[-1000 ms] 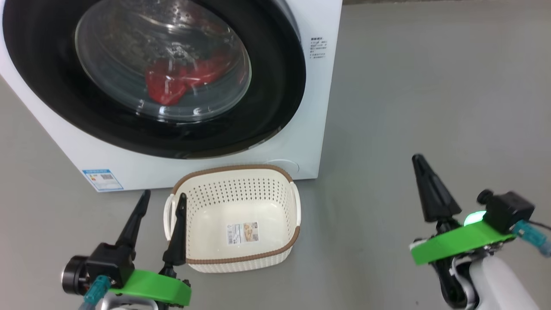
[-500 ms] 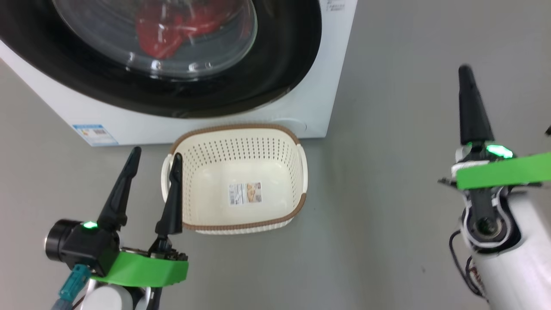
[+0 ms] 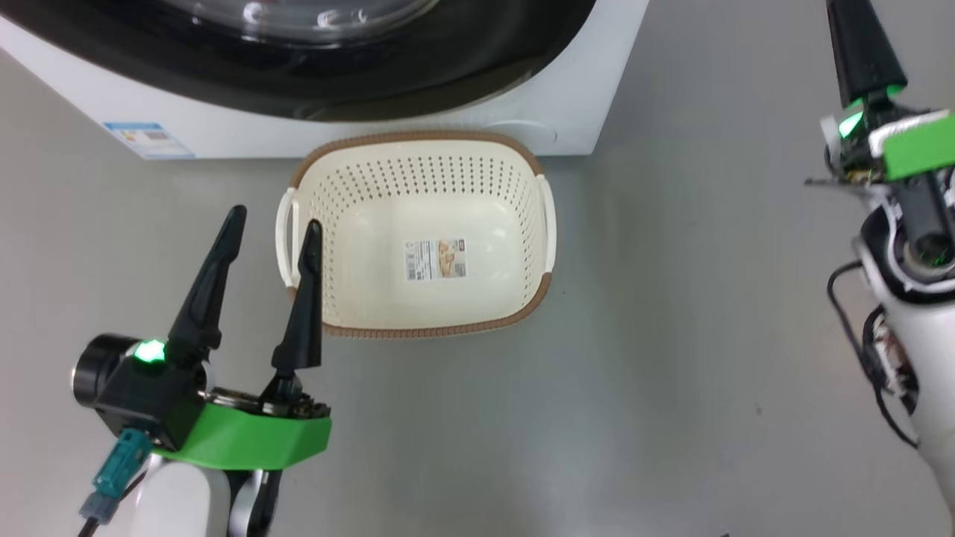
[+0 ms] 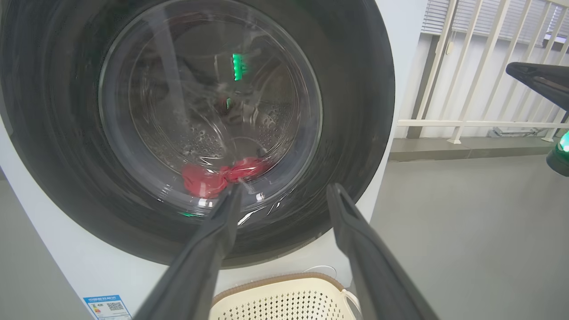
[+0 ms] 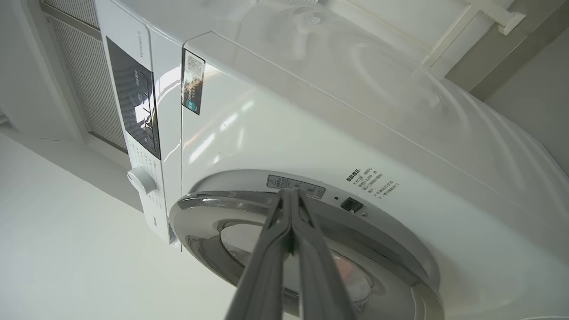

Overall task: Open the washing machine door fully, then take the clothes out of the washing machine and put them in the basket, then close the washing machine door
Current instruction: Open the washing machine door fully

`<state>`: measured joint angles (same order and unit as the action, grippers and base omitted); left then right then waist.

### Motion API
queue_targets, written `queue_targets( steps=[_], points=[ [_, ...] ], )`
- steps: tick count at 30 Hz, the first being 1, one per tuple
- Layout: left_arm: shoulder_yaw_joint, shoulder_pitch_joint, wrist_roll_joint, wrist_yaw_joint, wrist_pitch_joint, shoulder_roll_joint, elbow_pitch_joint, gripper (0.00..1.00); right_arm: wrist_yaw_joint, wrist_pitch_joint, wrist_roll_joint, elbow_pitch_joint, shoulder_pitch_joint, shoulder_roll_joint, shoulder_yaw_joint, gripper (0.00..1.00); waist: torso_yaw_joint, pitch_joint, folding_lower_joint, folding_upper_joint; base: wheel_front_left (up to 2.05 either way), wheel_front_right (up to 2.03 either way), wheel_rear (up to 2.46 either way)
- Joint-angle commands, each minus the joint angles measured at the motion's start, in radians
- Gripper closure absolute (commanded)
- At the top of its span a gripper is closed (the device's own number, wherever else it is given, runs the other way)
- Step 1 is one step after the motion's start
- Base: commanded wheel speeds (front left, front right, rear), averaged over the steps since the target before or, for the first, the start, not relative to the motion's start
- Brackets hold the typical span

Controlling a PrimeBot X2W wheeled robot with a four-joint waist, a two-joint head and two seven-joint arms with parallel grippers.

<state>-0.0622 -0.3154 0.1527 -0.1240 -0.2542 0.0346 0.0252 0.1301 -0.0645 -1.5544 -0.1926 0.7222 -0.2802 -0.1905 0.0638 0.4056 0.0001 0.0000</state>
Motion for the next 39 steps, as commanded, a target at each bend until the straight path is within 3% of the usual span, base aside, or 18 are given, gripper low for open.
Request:
queue_targets(
  steps=[1,17,26,39],
  points=[
    [0.028,-0.019,0.01,-0.004,-0.008,0.016,-0.032,0.0,0.001,0.025,-0.027,0.016,0.033,-0.008,-0.002,1.0,0.023,0.042,0.0,0.0,0.0,0.0,0.0],
    [0.009,-0.054,0.016,-0.006,-0.008,0.016,-0.032,0.0,0.001,0.402,-0.259,-0.13,0.279,-0.011,0.069,1.0,0.096,0.148,0.0,0.0,0.0,0.0,0.0],
    [-0.009,-0.07,0.018,-0.006,-0.008,0.016,-0.039,0.0,0.001,0.54,-0.264,-0.205,0.377,-0.015,0.068,1.0,0.123,0.191,0.0,0.0,0.0,0.0,0.0],
    [-0.035,-0.079,0.034,-0.001,-0.008,0.016,-0.036,0.0,0.001,0.612,-0.217,-0.271,0.481,-0.032,0.079,1.0,0.151,0.239,0.0,0.0,0.0,0.0,0.0]
  ],
)
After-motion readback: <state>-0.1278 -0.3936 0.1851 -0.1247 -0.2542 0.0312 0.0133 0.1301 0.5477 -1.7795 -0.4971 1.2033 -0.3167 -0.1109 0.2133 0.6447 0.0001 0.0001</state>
